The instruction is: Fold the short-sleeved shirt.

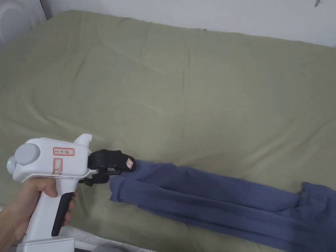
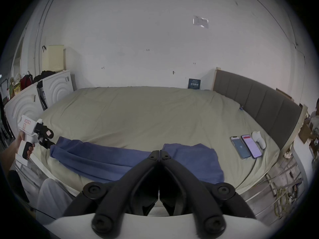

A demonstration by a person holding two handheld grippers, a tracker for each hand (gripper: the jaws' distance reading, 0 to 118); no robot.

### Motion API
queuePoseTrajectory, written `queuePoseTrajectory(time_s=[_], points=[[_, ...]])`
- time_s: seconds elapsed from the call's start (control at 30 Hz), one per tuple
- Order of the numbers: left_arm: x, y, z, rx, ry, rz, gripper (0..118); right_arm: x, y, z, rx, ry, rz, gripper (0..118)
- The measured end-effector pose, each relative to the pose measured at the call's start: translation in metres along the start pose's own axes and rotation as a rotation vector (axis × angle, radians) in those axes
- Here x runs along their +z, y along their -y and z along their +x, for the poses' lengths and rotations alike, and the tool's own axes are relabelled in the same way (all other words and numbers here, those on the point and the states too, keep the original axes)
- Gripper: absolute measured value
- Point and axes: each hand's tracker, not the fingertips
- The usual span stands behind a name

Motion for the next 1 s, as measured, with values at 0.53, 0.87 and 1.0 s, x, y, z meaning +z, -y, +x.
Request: queuePoseTrajectory(time_s=[0.53, 0.87, 1.0], points=[[-0.065, -0.004, 0.003, 0.034, 0.022, -0.116, 8, 0.0, 0.007, 0.011, -0.124, -0.027, -0.057, 0], [-0.026, 0.0, 0.017, 0.04, 0.019, 0.01, 7, 0.007, 0.001, 0.026, -0.148, -0.022, -0.031, 0], [0.009, -0.002, 0.016, 0.029, -0.035, 0.056, 7, 0.004, 0.0, 0.028, -0.166, -0.044, -0.037, 0]])
